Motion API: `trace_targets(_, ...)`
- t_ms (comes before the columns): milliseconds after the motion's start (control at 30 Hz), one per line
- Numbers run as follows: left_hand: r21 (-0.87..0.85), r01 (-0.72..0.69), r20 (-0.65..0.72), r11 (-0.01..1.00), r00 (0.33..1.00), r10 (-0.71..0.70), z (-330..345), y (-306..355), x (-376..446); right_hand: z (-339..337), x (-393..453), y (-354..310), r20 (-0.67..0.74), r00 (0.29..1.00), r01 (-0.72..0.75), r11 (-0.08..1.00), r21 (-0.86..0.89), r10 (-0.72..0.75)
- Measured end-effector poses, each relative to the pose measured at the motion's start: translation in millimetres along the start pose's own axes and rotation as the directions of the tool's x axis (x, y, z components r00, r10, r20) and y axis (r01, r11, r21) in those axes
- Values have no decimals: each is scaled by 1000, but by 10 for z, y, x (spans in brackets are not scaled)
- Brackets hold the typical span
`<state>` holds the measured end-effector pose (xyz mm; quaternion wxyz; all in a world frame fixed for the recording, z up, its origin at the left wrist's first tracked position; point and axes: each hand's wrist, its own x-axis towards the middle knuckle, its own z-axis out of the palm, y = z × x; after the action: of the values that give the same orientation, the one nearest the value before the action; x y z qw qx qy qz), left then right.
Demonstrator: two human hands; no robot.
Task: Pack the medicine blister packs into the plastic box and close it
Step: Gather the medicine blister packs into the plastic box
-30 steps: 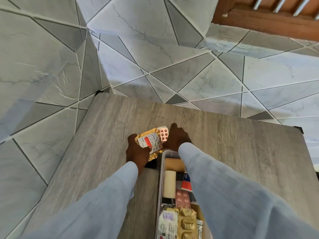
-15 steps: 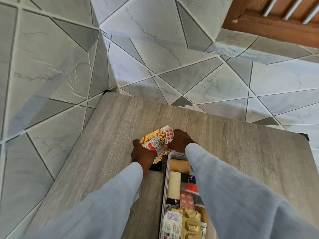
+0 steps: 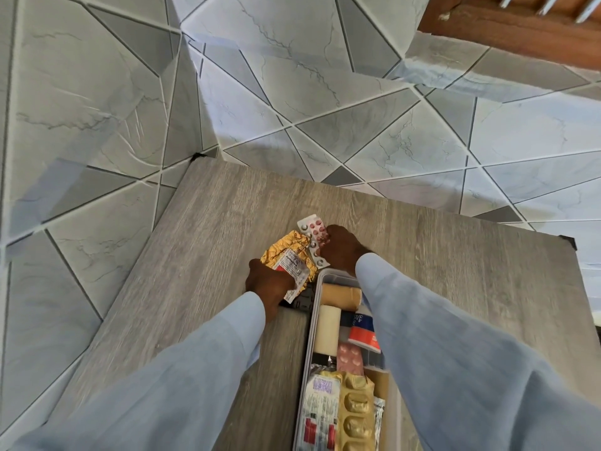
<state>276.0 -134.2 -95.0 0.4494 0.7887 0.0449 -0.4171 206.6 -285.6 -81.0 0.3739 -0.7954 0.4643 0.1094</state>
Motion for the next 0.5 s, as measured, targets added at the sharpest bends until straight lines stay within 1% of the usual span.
trace_targets(100, -39, -19, 35, 999, 999, 20, -6, -47, 3, -24, -26, -14, -41, 998, 43, 999, 19, -42)
trace_targets(133, -52, -20, 47, 998, 999, 22, -8, -71, 31, -42, -38, -12, -66, 997, 53, 997, 57, -49)
trace_targets(233, -92, -24, 40, 996, 999, 28, -89, -171, 220, -180, -102, -20, -194, 981, 69, 957, 282, -14)
trace_targets(333, -154, -73, 20, 985, 997, 77, -287, -10, 83, -397, -316, -14, -276, 961, 94, 896, 434, 33)
trace_targets(400, -228, -113, 84, 967, 987, 135, -418, 148, -69, -501, -547, 51, -320, 946, 108, 883, 457, 50)
trace_targets(500, -283, -133, 282, 950, 935, 215, -628, 362, -289, -542, -936, 224, -361, 929, 103, 877, 469, 84)
